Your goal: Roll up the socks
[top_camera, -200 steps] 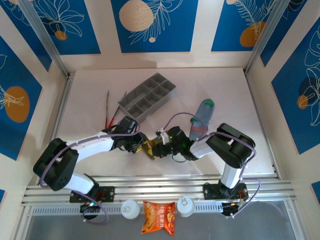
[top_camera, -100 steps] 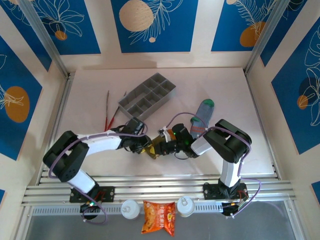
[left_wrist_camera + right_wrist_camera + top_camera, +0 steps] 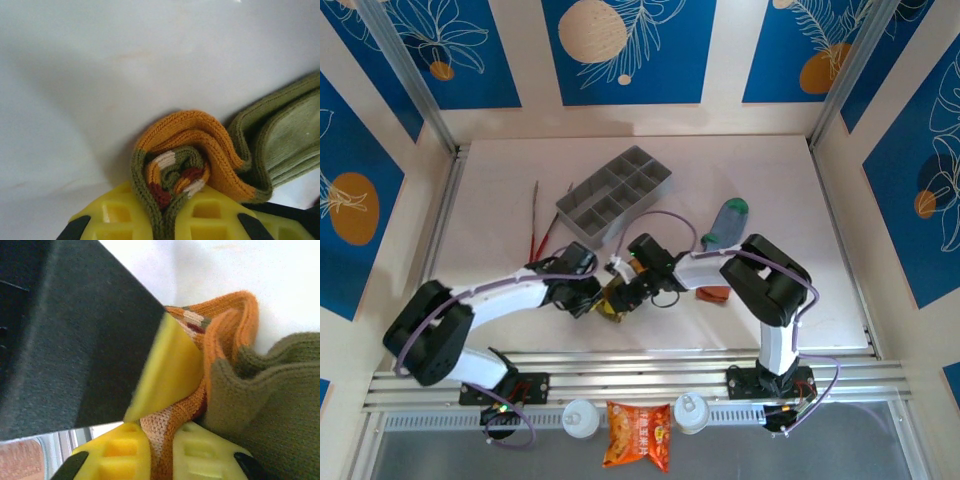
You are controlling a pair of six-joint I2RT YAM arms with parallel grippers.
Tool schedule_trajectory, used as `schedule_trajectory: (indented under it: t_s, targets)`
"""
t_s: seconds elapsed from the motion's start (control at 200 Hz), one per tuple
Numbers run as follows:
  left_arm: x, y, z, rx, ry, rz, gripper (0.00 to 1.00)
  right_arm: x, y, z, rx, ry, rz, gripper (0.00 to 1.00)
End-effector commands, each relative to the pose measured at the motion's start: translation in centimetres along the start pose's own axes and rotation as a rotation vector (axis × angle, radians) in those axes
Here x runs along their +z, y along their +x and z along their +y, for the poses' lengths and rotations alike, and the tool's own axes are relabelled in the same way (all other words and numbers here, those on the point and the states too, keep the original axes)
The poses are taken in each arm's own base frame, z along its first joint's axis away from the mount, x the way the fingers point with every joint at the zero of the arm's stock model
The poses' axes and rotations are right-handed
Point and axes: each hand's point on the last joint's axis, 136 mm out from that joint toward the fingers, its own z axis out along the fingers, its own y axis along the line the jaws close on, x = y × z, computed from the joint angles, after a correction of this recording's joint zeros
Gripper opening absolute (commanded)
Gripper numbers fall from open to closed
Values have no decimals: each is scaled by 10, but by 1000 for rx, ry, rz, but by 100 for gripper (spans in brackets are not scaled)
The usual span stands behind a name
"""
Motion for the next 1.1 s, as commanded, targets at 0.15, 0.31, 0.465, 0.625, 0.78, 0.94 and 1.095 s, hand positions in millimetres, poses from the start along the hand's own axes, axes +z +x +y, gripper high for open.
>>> schedule_trajectory:
  t_s: [0.15, 0.31, 0.465, 0.625, 0.78, 0.94, 1.095]
  targets:
    - [-6, 32, 97, -252, -378, 46, 0, -5, 36, -2, -379, 193, 94, 36]
    - [-9, 38, 94, -280, -535, 36, 0, -43, 17, 20, -557, 324, -108, 47]
    - [-8, 40, 85, -277, -651, 35, 0, -60, 26, 34, -616, 402, -152, 51]
    - [-4, 41, 72, -278, -708, 45, 0, -51, 40, 40, -661, 506, -134, 52]
    - [1, 41, 61, -259, -723, 60, 0, -48, 28, 35, -675, 650, -166, 54]
    - [6, 39, 52, -248, -711, 63, 0, -37, 17, 37, -713, 702, -151, 54]
    - [11, 39, 45, -237, -685, 76, 0, -25, 21, 34, -711, 722, -119, 54]
